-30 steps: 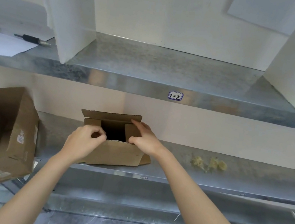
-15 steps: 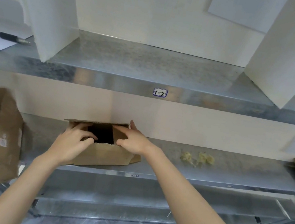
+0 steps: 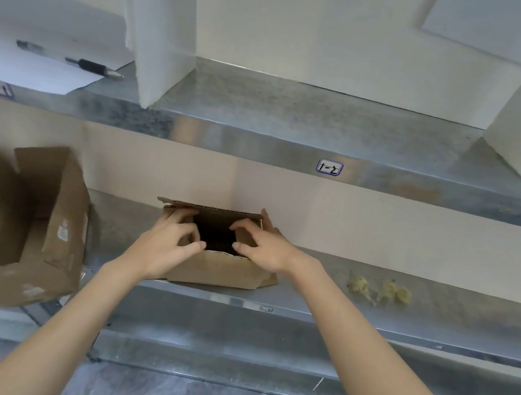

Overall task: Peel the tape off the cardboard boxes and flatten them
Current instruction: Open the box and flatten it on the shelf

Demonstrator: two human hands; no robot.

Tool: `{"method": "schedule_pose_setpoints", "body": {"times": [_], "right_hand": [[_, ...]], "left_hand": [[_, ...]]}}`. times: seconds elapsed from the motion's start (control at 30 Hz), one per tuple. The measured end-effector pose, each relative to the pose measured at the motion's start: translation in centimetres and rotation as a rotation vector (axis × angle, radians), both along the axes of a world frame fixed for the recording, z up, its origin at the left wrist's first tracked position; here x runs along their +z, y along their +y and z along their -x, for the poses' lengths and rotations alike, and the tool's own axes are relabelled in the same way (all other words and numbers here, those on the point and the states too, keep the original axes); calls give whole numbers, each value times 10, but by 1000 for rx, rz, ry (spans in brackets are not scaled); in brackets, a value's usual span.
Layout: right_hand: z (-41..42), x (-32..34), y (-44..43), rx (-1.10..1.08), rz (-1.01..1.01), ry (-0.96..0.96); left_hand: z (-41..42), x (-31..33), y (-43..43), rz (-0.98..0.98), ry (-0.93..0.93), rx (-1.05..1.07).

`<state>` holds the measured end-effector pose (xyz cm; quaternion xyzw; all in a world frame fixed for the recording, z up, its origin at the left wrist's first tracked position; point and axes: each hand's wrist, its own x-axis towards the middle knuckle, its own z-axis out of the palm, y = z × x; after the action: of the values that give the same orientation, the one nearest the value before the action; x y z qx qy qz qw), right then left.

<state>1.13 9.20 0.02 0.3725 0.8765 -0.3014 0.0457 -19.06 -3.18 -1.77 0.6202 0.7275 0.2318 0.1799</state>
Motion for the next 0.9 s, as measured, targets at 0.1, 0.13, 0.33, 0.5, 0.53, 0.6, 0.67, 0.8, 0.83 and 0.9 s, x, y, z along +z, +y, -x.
{"method": "schedule_pose_setpoints", "body": {"times": [0.1,0.13,0.33,0.5,0.53,0.6,0.67,0.8,0.83,0.9], "right_hand": [[-2,4,-1,-51,-16,144],[-3,7,-2,-73,-20,200],[-8,15,-2,-163,-12,303],[-13,20,-3,-167,29,286],[-15,20,-3,-170,44,297],[-20,19,-3,-181,97,316],[-23,17,-2,-203,140,339],[-28,19,0,-285,171,413],[-29,20,0,-302,187,417],[-29,20,0,-311,216,411]], "left_hand": [[3,-1,-6,-95,-81,-16],[4,-2,-7,-111,-95,-19],[10,0,-9,6,36,-40],[10,-1,-8,-171,-21,13],[11,-2,-8,-220,-51,24],[13,-3,-8,-299,-134,37],[16,-3,-12,-331,-193,49],[28,-8,-21,-296,-242,49],[32,-10,-23,-274,-257,45],[39,-14,-25,-241,-251,38]]}}
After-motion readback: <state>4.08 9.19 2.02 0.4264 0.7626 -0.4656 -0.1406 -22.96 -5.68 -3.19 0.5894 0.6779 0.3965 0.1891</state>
